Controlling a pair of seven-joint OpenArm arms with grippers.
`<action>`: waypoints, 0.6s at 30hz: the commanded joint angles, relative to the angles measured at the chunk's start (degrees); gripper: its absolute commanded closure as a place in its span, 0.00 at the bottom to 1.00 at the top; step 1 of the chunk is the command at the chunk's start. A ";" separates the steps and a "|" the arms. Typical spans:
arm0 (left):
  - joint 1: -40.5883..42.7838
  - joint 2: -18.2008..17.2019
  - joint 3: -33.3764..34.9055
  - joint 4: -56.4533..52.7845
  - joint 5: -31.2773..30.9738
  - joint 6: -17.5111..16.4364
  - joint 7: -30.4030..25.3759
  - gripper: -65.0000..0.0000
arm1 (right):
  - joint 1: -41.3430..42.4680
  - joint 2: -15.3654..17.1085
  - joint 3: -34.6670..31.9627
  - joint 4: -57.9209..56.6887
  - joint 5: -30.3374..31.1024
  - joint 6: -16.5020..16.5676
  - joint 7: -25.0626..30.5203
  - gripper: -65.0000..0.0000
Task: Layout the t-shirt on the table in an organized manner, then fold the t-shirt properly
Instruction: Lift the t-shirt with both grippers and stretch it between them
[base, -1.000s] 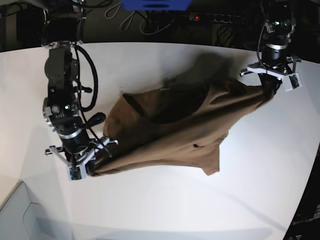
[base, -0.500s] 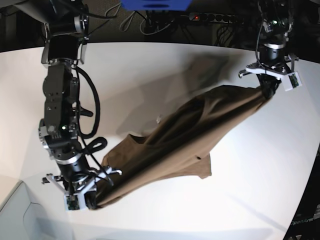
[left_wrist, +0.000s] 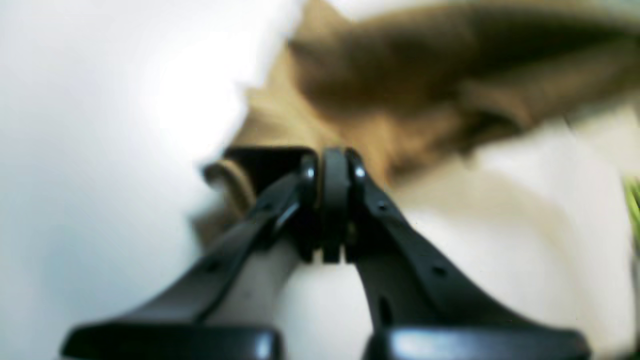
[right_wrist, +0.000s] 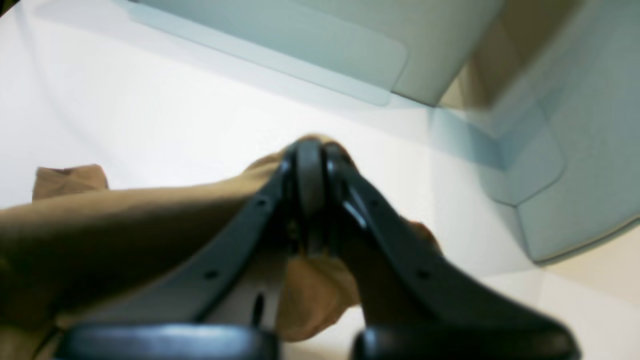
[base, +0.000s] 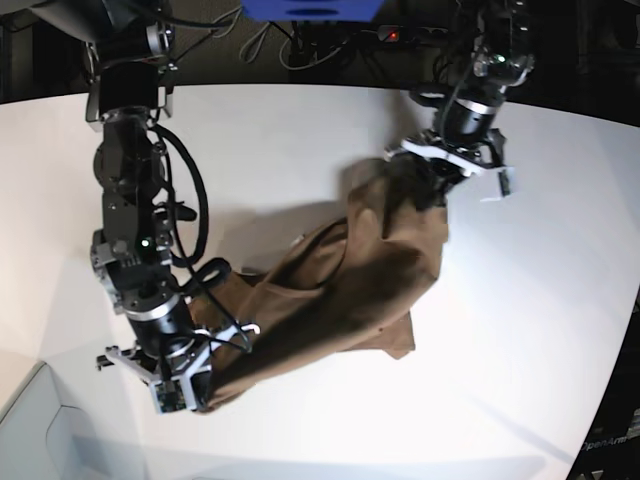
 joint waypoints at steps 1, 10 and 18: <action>0.30 -0.13 2.49 0.95 -0.46 -0.45 -0.26 1.00 | 1.48 0.38 0.05 0.97 0.04 -0.23 1.76 1.00; -4.00 -11.91 18.57 0.95 -0.46 -0.01 1.50 0.98 | -0.10 0.73 2.07 0.88 0.04 -0.23 1.76 1.00; -5.41 -16.92 18.93 1.48 -6.53 -0.45 1.50 0.48 | -2.04 0.90 2.43 0.88 0.04 -0.23 1.76 1.00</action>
